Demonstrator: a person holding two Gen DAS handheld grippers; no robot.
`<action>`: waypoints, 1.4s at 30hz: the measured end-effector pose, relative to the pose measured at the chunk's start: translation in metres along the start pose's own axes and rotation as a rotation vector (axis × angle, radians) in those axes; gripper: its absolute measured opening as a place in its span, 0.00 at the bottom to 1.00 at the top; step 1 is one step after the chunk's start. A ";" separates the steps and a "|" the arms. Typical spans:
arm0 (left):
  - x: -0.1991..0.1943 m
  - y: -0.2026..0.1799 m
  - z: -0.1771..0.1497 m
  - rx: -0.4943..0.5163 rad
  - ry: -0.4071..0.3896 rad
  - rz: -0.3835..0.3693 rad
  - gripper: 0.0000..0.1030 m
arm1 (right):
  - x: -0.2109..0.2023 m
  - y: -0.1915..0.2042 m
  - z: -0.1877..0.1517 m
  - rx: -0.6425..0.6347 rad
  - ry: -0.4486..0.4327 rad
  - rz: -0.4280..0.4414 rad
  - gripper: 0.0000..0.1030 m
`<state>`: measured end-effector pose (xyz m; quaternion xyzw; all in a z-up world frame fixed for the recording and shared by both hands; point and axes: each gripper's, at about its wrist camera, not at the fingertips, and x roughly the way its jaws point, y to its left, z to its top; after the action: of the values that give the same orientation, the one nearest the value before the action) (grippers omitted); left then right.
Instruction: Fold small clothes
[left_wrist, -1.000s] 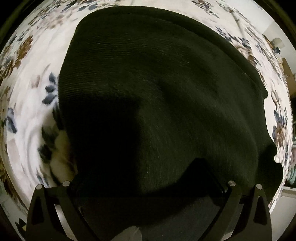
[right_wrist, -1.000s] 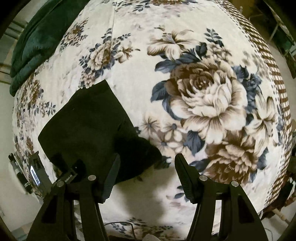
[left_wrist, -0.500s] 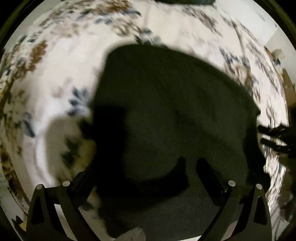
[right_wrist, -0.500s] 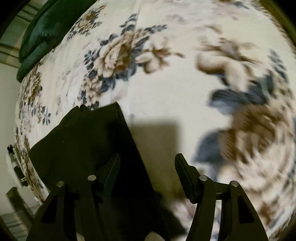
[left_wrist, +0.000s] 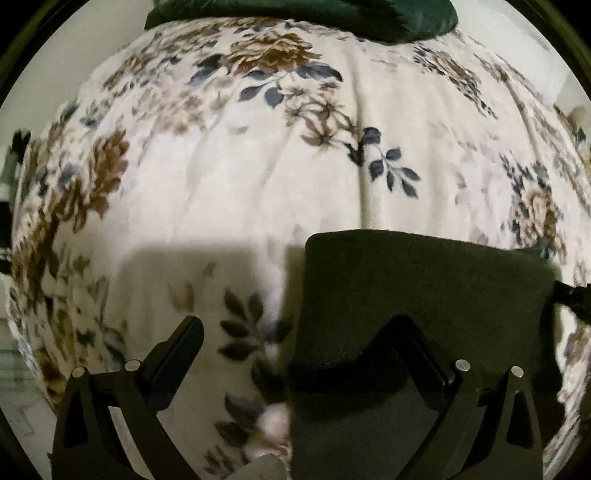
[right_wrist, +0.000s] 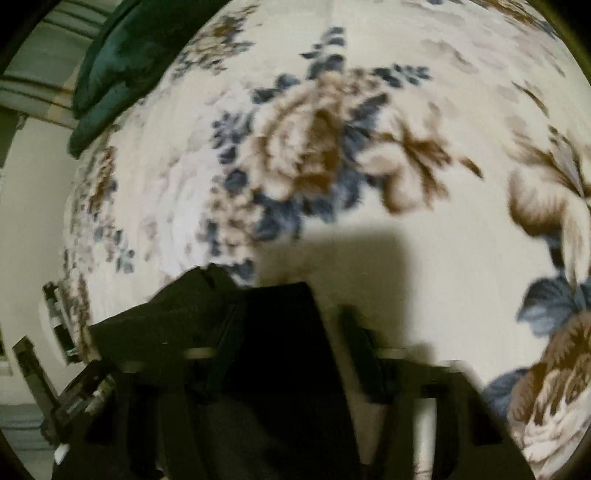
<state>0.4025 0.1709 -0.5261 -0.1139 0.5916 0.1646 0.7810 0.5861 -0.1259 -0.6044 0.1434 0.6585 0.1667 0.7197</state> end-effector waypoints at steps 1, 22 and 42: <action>0.001 -0.004 0.000 0.013 -0.002 0.003 1.00 | 0.000 0.002 0.001 -0.009 0.005 -0.019 0.09; -0.008 -0.010 -0.007 0.016 0.001 0.000 1.00 | 0.010 0.023 0.002 -0.085 0.057 -0.033 0.08; -0.040 0.037 -0.058 -0.014 0.041 0.018 1.00 | -0.076 -0.023 -0.018 0.099 0.027 -0.059 0.45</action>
<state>0.3272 0.1783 -0.5029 -0.1173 0.6073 0.1735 0.7664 0.5639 -0.1800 -0.5474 0.1568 0.6797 0.1146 0.7073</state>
